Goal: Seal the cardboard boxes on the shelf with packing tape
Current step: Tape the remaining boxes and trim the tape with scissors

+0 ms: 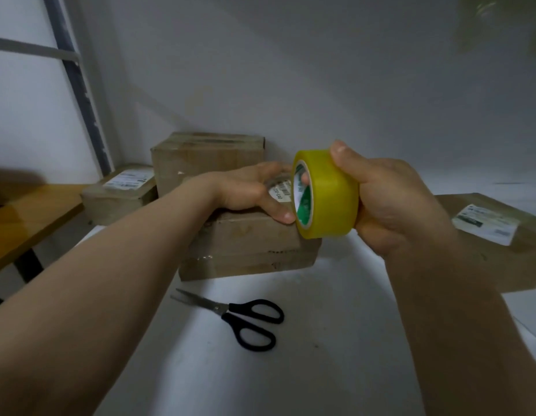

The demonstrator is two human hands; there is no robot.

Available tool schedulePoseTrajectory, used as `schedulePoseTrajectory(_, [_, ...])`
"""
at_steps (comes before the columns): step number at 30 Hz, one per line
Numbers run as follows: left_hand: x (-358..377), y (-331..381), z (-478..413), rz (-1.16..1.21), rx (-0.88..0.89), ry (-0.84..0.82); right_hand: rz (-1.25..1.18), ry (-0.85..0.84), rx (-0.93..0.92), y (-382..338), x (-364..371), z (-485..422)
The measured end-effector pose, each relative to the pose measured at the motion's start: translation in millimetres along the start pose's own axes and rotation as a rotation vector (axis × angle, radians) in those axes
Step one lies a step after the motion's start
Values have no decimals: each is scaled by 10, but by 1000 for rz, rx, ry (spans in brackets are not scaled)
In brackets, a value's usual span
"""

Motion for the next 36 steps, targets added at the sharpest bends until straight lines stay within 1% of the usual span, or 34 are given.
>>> schedulePoseTrajectory(4, [16, 49, 82, -4, 5, -19, -9, -33, 45, 14, 5, 43])
schedulePoseTrajectory(6, [-2, 44, 107, 5, -1, 1, 5, -44, 85, 46, -10, 80])
schedulePoseTrajectory(9, [-5, 31, 112, 18, -37, 21, 49, -17, 139, 163, -118, 208])
schedulePoseTrajectory(13, [51, 38, 124, -166, -64, -9, 72, -32, 217, 403, -223, 401])
schedulePoseTrajectory(17, [81, 67, 131, -208, -93, -48, 18, 21, 243, 478, -312, 383])
schedulePoseTrajectory(19, [91, 89, 115, -236, -96, -46, 24, 15, 239, 487, -308, 360])
schedulePoseTrajectory(22, [149, 134, 138, -259, -76, -41, 22, 28, 291, 661, -332, 452])
schedulePoseTrajectory(25, [207, 203, 192, -342, -21, 15, -3, 101, 337, 918, -376, 622])
schedulePoseTrajectory(27, [249, 254, 228, -438, 31, 80, -41, 143, 331, 1007, -368, 691])
schedulePoseTrajectory(30, [309, 350, 311, -591, 95, 201, -57, 157, 305, 1001, -334, 703])
schedulePoseTrajectory(31, [323, 381, 351, -605, 100, 206, -69, 156, 296, 988, -329, 700])
schedulePoseTrajectory(33, [310, 365, 425, -579, 76, 133, -77, 150, 283, 970, -324, 708])
schedulePoseTrajectory(35, [231, 234, 481, -575, 4, 45, -80, 153, 276, 974, -336, 722])
schedulePoseTrajectory(36, [154, 120, 491, -585, -45, 43, -85, 159, 272, 985, -350, 734])
Point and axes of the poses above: each hand's wrist, its own z-axis away from the middle knuckle, its own x-axis out of the palm, y = z × x, the point moved 10 cm from there along -z, towards the middle knuckle, and after that the axes turned 14 degrees about -x, right-handed, at the moved point
